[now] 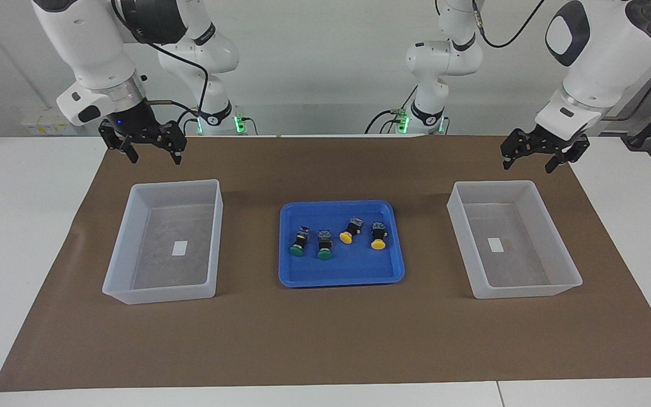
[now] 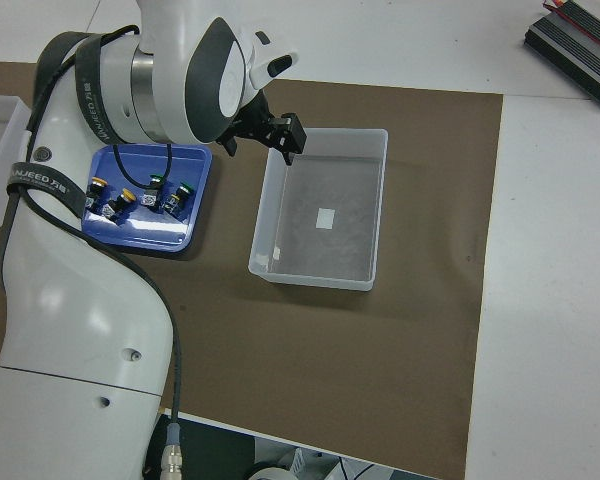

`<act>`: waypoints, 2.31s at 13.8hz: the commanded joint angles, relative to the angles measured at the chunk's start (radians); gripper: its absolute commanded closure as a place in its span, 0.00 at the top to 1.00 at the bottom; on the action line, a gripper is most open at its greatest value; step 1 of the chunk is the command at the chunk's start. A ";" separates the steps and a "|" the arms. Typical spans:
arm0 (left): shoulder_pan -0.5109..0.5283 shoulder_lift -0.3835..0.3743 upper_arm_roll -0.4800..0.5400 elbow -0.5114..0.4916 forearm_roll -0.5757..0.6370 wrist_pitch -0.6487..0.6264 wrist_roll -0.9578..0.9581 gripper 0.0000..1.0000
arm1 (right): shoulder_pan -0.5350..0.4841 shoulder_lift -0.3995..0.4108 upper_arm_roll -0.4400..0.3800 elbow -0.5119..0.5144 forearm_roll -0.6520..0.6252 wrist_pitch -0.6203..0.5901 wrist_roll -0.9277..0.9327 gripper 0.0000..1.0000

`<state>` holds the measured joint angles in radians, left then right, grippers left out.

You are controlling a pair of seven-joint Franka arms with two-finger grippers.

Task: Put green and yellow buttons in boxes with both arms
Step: 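Move the right gripper from its box toward the blue tray, then grasp a green button with the right gripper while the left gripper reaches the tray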

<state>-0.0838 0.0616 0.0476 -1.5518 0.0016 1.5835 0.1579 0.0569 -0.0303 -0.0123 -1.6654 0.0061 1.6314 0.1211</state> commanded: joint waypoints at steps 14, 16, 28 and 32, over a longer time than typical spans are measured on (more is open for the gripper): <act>0.006 -0.031 -0.003 -0.037 0.023 0.029 0.005 1.00 | 0.086 -0.049 0.011 -0.166 0.017 0.199 0.156 1.00; 0.004 -0.029 -0.005 -0.037 0.025 0.036 0.005 1.00 | 0.129 -0.049 0.011 -0.221 0.009 0.284 0.208 1.00; -0.021 -0.032 -0.008 -0.053 0.049 0.041 0.003 1.00 | 0.343 0.173 0.011 -0.269 -0.075 0.626 0.572 1.00; -0.019 -0.035 -0.009 -0.056 0.049 0.055 0.005 1.00 | 0.395 0.271 0.011 -0.264 -0.078 0.748 0.647 1.00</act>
<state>-0.0945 0.0615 0.0352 -1.5612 0.0265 1.6066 0.1590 0.4256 0.2031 0.0011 -1.9363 -0.0495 2.3347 0.7061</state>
